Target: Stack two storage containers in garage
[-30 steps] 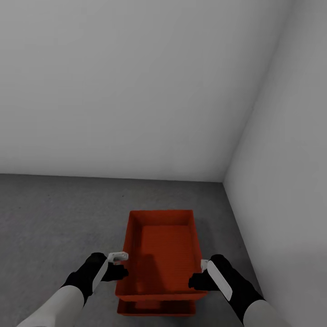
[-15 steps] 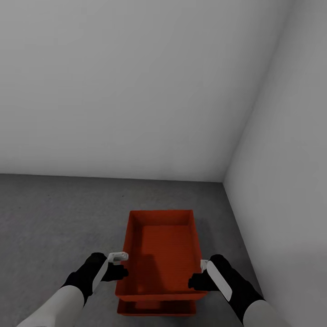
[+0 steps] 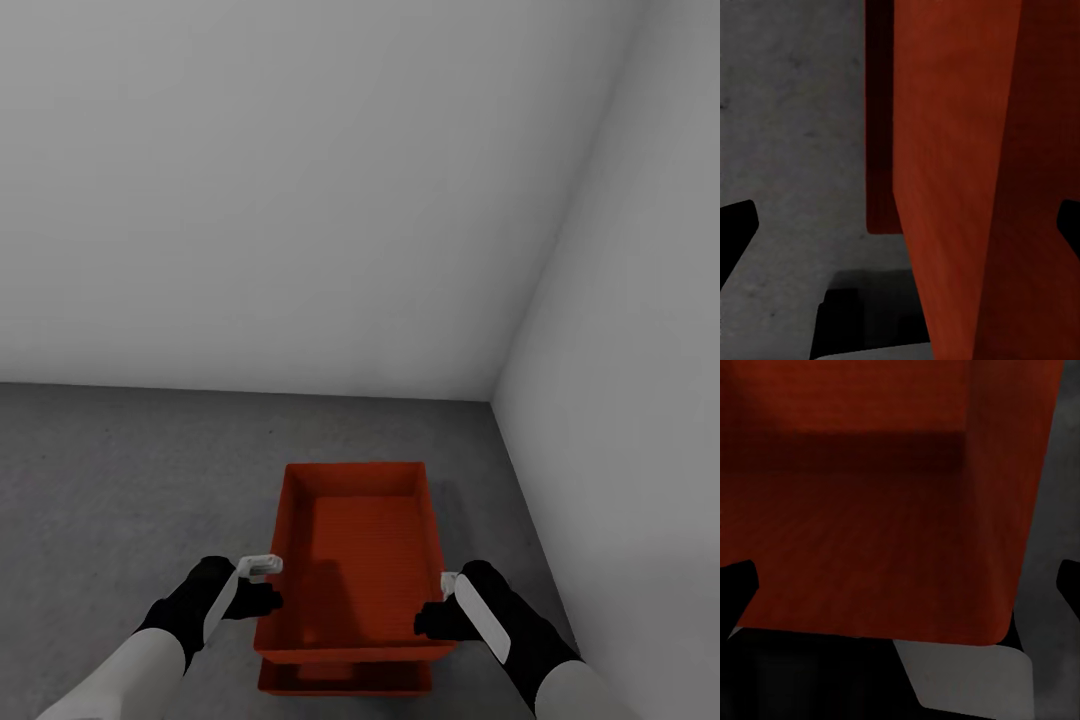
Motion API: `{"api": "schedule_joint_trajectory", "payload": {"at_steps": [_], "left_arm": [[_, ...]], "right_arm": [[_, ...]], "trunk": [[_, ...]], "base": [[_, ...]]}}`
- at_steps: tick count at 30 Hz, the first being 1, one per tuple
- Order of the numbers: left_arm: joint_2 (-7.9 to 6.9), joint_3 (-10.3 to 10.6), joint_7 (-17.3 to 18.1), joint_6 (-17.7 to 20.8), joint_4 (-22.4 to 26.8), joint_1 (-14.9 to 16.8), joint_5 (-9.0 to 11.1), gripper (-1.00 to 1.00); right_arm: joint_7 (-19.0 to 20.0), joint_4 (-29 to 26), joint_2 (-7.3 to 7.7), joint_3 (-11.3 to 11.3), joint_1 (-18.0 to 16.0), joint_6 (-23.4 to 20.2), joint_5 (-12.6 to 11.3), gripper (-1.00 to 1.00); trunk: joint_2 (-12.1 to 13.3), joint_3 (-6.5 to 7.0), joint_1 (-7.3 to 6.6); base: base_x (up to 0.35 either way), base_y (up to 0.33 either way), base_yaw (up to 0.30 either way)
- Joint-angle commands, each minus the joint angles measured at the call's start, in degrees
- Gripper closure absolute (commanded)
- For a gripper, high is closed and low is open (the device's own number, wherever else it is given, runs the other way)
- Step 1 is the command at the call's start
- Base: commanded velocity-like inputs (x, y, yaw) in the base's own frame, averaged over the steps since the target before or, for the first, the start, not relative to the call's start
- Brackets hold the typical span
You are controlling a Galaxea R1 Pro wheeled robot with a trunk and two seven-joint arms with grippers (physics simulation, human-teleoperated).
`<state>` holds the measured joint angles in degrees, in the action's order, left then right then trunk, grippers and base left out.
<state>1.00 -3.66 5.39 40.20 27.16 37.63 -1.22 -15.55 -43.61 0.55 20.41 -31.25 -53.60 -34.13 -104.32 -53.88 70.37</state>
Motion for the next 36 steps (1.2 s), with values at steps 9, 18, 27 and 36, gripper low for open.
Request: {"api": "schedule_joint_trajectory", "payload": {"at_steps": [9, 18, 27, 36], "left_arm": [[0.09, -0.3, 0.2, 0.3, 0.1, 0.0, -0.3, -1.00], [0.14, -0.3, 0.2, 0.3, 0.1, 0.0, -0.6, -1.00], [0.14, -0.3, 0.2, 0.3, 0.1, 0.0, -0.6, -1.00], [0.14, -0.3, 0.2, 0.3, 0.1, 0.0, -0.6, -1.00]], "right_arm": [[-0.5, -0.1, 0.06, 0.2, 0.0, -0.1, -0.6, -1.00], [-0.5, -0.1, 0.06, 0.2, 0.0, -0.1, -0.6, -1.00], [-0.5, -0.1, 0.06, 0.2, 0.0, -0.1, -0.6, -1.00], [-0.5, -0.1, 0.06, 0.2, 0.0, -0.1, -0.6, -1.00]], "trunk": [[0.0, -0.04, -0.01], [3.6, 1.57, -1.98], [7.2, 3.19, -3.96], [10.8, 4.80, -5.94]], "base": [[0.000, 0.000, 0.000], [0.000, 0.000, 0.000], [0.000, 0.000, 0.000], [0.000, 0.000, 0.000]]}}
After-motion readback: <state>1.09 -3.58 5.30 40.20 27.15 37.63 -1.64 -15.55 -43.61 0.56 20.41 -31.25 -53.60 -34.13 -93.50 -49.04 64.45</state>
